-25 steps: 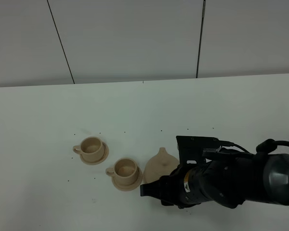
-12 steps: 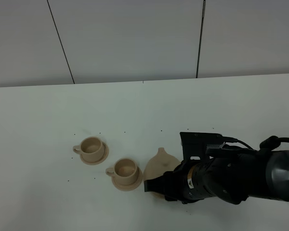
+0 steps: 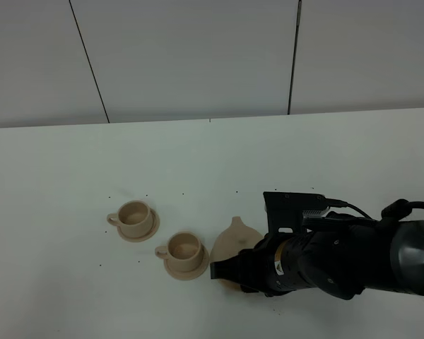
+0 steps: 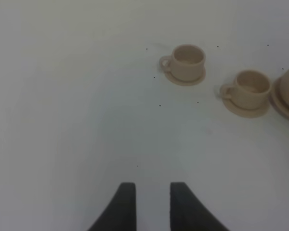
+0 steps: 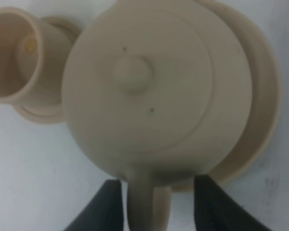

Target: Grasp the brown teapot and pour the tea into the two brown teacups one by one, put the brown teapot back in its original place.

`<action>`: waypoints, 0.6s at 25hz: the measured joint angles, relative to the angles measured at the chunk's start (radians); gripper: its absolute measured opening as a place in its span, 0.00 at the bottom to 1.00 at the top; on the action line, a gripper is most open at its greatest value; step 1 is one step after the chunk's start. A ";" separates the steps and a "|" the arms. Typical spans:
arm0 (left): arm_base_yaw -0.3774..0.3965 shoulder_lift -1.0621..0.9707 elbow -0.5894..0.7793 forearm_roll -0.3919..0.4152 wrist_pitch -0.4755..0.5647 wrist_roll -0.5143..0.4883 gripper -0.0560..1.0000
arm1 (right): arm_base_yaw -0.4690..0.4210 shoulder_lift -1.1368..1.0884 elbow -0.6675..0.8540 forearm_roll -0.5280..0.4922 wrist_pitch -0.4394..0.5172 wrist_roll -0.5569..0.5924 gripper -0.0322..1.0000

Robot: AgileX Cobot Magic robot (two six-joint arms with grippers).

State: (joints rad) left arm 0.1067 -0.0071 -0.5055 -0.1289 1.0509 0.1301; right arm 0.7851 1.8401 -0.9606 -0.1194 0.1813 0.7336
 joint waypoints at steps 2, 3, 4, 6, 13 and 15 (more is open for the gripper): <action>0.000 0.000 0.000 0.000 0.000 0.000 0.28 | 0.000 0.000 0.000 -0.001 0.000 0.000 0.35; 0.000 0.000 0.000 0.000 0.000 0.000 0.28 | 0.000 0.000 0.000 -0.004 0.000 -0.001 0.35; 0.000 0.000 0.000 0.000 0.000 0.000 0.28 | 0.000 0.000 0.000 -0.005 0.000 -0.002 0.35; 0.000 0.000 0.000 0.000 0.000 0.000 0.28 | 0.000 0.000 0.000 -0.009 -0.001 -0.002 0.35; 0.000 0.000 0.000 0.000 0.000 0.000 0.28 | 0.000 0.000 0.000 -0.014 -0.011 -0.002 0.32; 0.000 0.000 0.000 0.000 0.000 0.000 0.28 | 0.000 0.000 0.000 -0.014 -0.011 -0.002 0.31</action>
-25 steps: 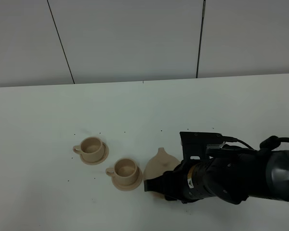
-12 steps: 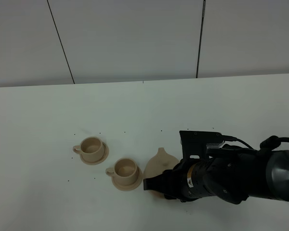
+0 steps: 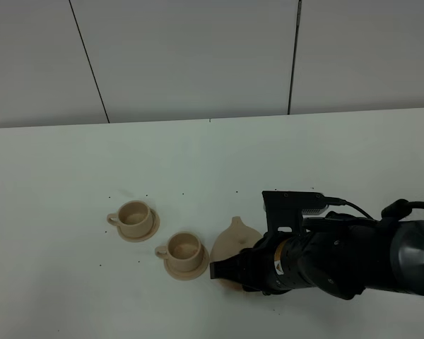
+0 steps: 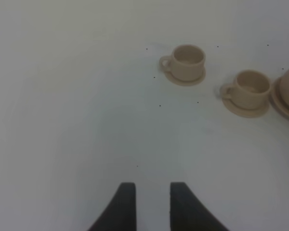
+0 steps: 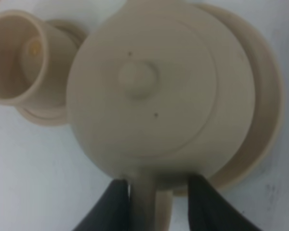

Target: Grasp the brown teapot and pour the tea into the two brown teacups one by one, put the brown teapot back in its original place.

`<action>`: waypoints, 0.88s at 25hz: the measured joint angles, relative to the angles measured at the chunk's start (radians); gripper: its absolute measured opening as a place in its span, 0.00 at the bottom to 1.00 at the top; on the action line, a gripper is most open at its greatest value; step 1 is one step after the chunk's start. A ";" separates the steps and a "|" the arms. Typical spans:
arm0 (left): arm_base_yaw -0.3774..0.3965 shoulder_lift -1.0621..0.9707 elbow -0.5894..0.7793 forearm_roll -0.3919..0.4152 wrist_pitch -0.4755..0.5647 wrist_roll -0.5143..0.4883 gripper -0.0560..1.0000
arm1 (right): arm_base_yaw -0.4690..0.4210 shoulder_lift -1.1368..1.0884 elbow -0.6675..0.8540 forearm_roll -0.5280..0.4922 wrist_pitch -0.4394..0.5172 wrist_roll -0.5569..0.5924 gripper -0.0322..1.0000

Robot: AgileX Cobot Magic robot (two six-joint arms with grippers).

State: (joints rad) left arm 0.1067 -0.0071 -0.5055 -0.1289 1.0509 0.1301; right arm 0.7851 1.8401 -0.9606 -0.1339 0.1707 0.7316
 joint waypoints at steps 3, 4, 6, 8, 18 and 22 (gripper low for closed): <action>0.000 0.000 0.000 0.000 0.000 0.000 0.28 | 0.000 0.000 0.000 0.000 0.000 0.001 0.29; 0.000 0.000 0.000 0.000 0.000 0.000 0.28 | 0.000 0.000 0.000 0.000 0.000 0.001 0.28; 0.000 0.000 0.000 0.000 0.000 0.000 0.28 | 0.000 0.000 0.000 0.000 0.000 0.000 0.28; 0.000 0.000 0.000 0.000 0.000 0.000 0.28 | 0.000 0.000 0.000 0.000 0.000 0.000 0.28; 0.000 0.000 0.000 0.000 0.000 0.000 0.28 | 0.000 0.000 0.000 0.000 0.000 -0.001 0.27; 0.000 0.000 0.000 0.000 0.000 0.000 0.28 | 0.000 0.000 0.000 0.000 0.000 -0.001 0.26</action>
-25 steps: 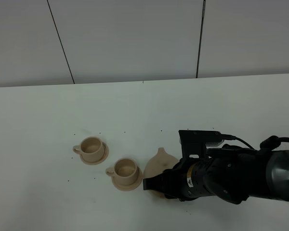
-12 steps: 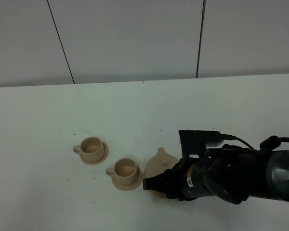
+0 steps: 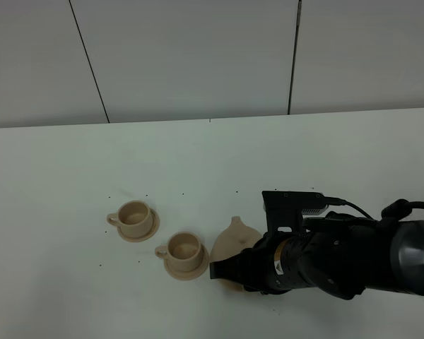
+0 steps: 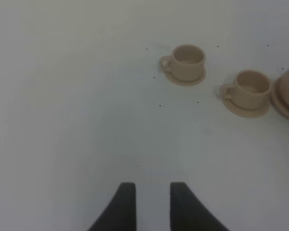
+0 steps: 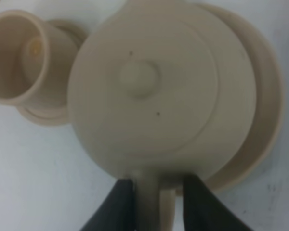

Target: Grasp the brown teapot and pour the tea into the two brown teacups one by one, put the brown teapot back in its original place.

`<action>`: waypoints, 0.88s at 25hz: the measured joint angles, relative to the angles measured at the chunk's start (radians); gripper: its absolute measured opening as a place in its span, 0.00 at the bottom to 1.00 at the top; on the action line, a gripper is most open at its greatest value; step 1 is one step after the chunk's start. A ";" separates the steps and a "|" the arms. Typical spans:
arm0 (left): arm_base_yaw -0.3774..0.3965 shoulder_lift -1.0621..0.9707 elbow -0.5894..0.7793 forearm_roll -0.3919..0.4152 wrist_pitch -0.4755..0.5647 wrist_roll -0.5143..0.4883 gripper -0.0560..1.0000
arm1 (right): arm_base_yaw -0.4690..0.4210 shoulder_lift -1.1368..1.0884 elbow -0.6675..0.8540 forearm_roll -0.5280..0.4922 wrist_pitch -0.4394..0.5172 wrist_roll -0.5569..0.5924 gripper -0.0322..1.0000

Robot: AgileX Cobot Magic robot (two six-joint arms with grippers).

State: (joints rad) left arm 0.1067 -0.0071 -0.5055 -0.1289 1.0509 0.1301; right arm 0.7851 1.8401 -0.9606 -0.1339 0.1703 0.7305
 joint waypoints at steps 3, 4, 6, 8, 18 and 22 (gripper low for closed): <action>0.000 0.000 0.000 0.000 0.000 0.000 0.28 | 0.000 0.000 0.000 0.000 0.000 0.000 0.24; 0.000 0.000 0.000 0.000 0.000 0.000 0.28 | 0.000 0.000 0.000 0.000 0.000 0.000 0.24; 0.000 0.000 0.000 0.000 0.000 0.000 0.28 | 0.000 0.000 0.000 0.000 -0.001 0.000 0.22; 0.000 0.000 0.000 0.000 0.000 0.000 0.28 | 0.000 0.005 0.000 0.000 -0.003 0.001 0.22; 0.000 0.000 0.000 0.000 0.000 0.000 0.28 | 0.000 0.016 0.000 0.004 -0.013 -0.002 0.17; 0.000 0.000 0.000 0.000 0.000 0.000 0.28 | 0.000 0.016 0.000 0.004 -0.015 -0.007 0.14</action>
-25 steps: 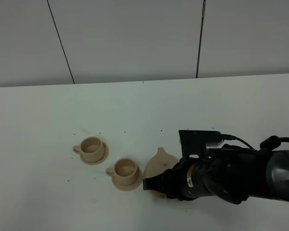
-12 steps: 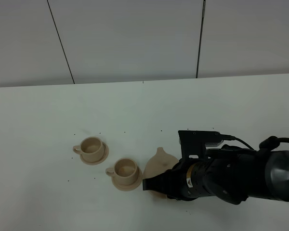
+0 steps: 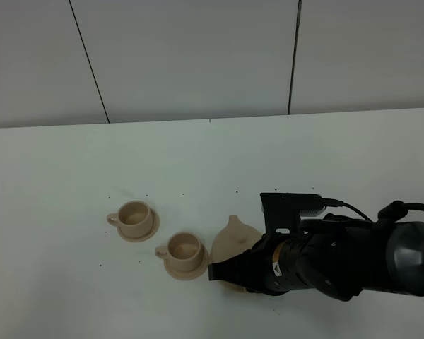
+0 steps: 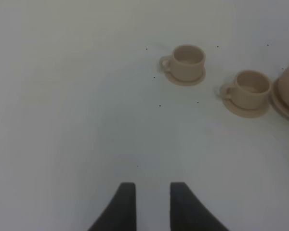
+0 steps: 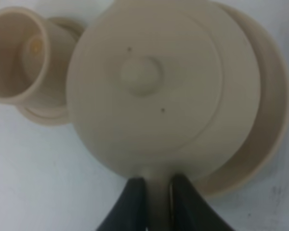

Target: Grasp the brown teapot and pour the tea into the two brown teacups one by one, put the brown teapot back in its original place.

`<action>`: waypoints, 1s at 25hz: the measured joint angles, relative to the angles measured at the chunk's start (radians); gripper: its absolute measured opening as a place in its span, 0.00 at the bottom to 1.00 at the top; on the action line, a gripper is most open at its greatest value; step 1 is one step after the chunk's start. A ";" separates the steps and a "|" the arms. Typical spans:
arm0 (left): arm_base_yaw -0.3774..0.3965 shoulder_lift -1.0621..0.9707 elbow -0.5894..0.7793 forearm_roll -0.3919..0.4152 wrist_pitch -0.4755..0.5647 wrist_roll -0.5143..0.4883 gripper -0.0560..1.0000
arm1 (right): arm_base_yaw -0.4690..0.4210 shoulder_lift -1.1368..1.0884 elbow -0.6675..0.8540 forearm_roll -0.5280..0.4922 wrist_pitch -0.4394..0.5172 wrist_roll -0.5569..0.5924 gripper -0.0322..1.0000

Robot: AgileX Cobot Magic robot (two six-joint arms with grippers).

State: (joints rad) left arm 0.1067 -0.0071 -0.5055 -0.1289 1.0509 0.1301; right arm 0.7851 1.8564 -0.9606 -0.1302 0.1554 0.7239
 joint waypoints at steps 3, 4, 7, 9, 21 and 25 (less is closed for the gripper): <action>0.000 0.000 0.000 0.000 0.000 0.000 0.28 | 0.000 0.000 0.000 0.001 0.000 -0.001 0.14; 0.000 0.000 0.000 0.000 0.000 0.000 0.28 | 0.000 0.000 0.000 0.001 0.000 -0.004 0.14; 0.000 0.000 0.000 0.000 0.000 0.000 0.28 | 0.000 0.000 0.000 0.001 0.000 -0.014 0.14; 0.000 0.000 0.000 0.000 0.000 0.000 0.28 | 0.000 0.000 0.000 0.001 0.000 -0.016 0.14; 0.000 0.000 0.000 0.000 0.000 0.000 0.28 | 0.000 0.000 0.000 0.001 0.003 -0.039 0.13; 0.000 0.000 0.000 0.000 0.000 0.000 0.28 | 0.000 0.000 0.000 0.001 0.008 -0.056 0.13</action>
State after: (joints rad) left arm 0.1067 -0.0071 -0.5055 -0.1289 1.0509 0.1301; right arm 0.7851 1.8564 -0.9606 -0.1295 0.1633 0.6681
